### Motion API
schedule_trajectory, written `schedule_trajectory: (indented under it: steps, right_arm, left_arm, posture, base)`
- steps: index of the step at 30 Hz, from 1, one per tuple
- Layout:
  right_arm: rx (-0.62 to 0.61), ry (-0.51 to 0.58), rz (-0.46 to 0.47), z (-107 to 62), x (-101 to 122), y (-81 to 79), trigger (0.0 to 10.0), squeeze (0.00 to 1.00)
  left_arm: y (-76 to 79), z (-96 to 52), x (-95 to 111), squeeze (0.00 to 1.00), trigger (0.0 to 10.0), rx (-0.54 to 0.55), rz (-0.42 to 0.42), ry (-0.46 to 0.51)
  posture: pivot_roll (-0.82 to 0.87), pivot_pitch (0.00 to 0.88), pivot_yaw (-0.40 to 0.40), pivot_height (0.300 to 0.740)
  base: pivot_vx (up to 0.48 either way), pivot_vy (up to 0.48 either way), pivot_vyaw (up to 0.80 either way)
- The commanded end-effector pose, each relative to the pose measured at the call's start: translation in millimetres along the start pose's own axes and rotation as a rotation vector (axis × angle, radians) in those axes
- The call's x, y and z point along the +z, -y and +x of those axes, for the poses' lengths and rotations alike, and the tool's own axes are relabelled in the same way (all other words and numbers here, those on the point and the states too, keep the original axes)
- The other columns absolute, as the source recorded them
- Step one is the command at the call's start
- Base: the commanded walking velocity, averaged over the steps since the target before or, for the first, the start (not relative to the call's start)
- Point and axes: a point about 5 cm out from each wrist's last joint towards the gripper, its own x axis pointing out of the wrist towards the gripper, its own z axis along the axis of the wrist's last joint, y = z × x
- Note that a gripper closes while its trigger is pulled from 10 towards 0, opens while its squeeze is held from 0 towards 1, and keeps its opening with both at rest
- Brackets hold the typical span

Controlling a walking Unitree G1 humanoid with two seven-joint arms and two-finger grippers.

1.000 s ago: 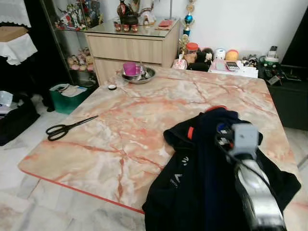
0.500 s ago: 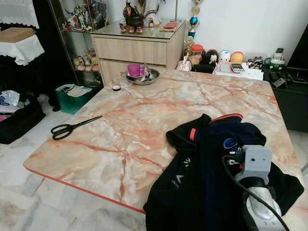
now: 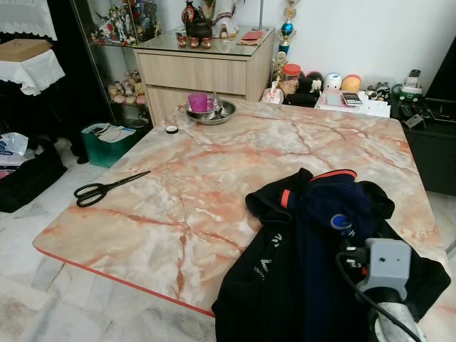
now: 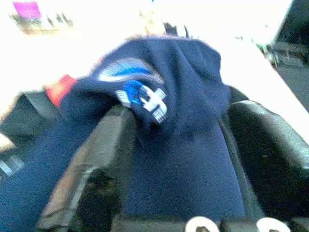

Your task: Hang hanger

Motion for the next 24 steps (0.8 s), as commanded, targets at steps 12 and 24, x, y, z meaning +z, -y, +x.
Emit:
schedule_trajectory:
  steps: [12, 24]
  right_arm:
    - [0.051, 0.094, 0.018, -2.1, 20, -10.5, 10.0, 0.0]
    - [0.061, 0.12, 0.036, 5.9, 23, -15.0, 10.0, 0.0]
  left_arm:
    - [16.5, -0.1, -7, 0.0, 10.0, -0.063, -0.012, -0.027]
    - [16.7, -0.1, -7, 0.0, 10.0, -0.065, -0.01, -0.026]
  posture:
    - [0.1, 0.034, -0.017, 0.74]
    - [0.11, 0.017, -0.017, 0.74]
  base:
    - [0.0, 0.0, 0.0]
    - [-0.044, 0.0, 0.0]
